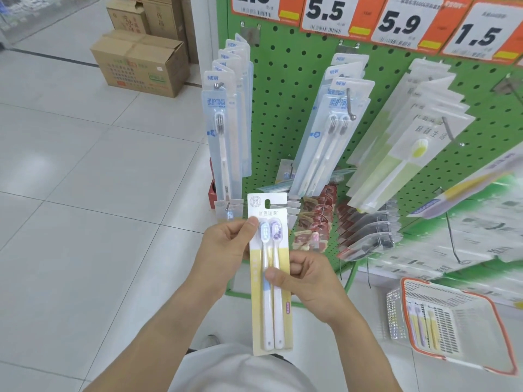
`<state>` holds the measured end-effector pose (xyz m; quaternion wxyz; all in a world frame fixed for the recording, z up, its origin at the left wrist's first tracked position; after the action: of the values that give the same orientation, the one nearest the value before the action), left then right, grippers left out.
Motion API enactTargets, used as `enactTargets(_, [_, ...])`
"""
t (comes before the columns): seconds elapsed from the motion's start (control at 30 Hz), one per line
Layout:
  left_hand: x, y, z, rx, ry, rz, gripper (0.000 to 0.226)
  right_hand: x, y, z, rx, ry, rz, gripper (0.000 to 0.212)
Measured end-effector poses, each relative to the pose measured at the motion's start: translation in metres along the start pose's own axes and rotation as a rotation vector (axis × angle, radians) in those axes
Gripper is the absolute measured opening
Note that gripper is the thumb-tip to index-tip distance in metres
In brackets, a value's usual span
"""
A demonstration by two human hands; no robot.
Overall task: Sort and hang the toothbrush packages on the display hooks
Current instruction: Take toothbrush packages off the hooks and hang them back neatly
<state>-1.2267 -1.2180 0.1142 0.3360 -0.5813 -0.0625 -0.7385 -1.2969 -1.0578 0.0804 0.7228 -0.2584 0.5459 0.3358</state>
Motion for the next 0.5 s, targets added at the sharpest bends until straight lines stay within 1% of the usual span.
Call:
enactTargets(0.07, [0.0, 0.001, 0.002, -0.099, 0.046, -0.029, 0.028, 0.0, 0.0, 0.002, 0.01, 0.0, -0.015, 0.025])
enactTargets(0.13, [0.002, 0.003, 0.003, -0.159, 0.068, -0.027, 0.026, 0.002, -0.001, 0.005, 0.016, -0.013, -0.03, 0.027])
enactTargets(0.23, [0.004, 0.004, 0.004, -0.133, 0.058, 0.015, 0.026, 0.001, -0.004, 0.009, -0.017, -0.03, -0.068, 0.026])
enactTargets(0.33, [0.005, 0.003, 0.004, -0.074, 0.042, 0.077, 0.025, -0.001, -0.001, 0.014, -0.087, -0.009, 0.018, 0.022])
enactTargets(0.4, [0.005, 0.002, 0.005, -0.074, 0.022, 0.072, 0.025, 0.0, 0.002, 0.015, -0.087, -0.001, 0.07, 0.029])
enactTargets(0.47, [0.002, 0.001, 0.007, -0.112, 0.003, 0.021, 0.023, -0.002, 0.002, 0.015, -0.052, 0.004, 0.069, 0.045])
enactTargets(0.5, [0.0, 0.0, 0.009, -0.137, 0.003, -0.007, 0.022, -0.003, 0.001, 0.015, -0.034, 0.006, 0.052, 0.046])
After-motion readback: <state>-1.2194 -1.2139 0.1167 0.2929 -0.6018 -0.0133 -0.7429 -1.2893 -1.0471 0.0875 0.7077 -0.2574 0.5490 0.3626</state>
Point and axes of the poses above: each hand's wrist, its own z-axis away from the middle knuckle, its own y-axis out of the back of the hand, x = y × z, the point moved 2 cm from there along -z, towards the middle knuckle, and after that the axes turned 7 degrees about z, right-handed, at the moved point
